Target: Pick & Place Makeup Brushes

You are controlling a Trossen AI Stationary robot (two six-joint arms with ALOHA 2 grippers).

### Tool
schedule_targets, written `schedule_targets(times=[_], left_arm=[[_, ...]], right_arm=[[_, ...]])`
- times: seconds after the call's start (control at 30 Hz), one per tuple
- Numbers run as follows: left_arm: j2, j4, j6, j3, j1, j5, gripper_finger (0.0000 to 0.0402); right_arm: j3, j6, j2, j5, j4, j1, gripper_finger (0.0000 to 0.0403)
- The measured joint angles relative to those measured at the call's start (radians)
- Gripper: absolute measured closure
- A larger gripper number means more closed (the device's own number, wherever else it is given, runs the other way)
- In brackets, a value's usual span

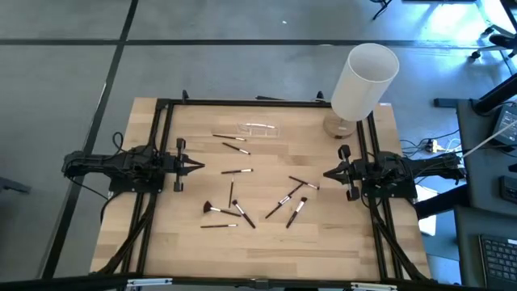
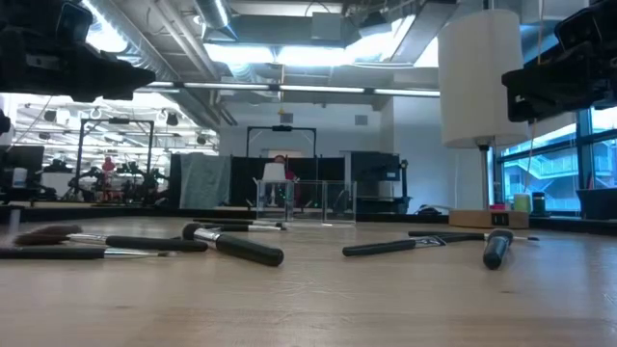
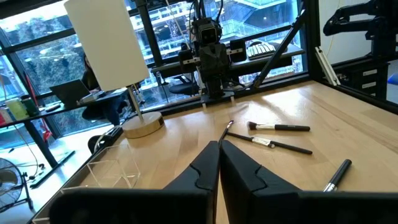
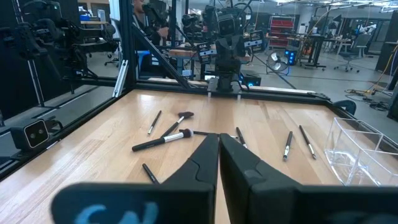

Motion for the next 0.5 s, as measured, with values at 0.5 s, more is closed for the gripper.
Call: schedule_targets(times=[0.5], left_arm=[[0.0,0.0,0.0,0.0,0.0,0.0,0.0392]], right_arm=[[0.0,0.002,0.0,0.0,0.0,0.0,0.0386]])
